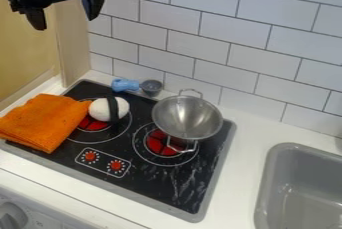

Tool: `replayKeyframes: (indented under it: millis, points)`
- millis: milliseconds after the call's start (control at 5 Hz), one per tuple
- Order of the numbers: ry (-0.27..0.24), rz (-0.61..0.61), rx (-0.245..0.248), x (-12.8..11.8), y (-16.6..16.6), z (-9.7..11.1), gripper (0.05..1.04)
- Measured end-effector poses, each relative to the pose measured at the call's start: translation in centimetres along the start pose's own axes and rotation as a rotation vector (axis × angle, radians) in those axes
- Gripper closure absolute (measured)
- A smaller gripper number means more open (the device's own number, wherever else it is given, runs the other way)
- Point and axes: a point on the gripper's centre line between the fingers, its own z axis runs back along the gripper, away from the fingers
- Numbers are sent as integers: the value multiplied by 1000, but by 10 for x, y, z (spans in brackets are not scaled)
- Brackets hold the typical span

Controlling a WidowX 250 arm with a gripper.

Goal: Put the silver pot in between the stove and sink

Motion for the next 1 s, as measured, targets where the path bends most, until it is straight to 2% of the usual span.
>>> replayKeyframes:
  millis: [200, 400, 600, 800, 1000]
  points:
    - [45, -15, 23, -16, 7, -6, 85]
    - [113, 6, -16, -29, -1, -3, 85]
    - [190, 13, -75, -40, -9, 2, 85]
    - [358, -25, -200, -67, -21, 8, 85]
    - [485, -3, -290, -75, -21, 4, 85]
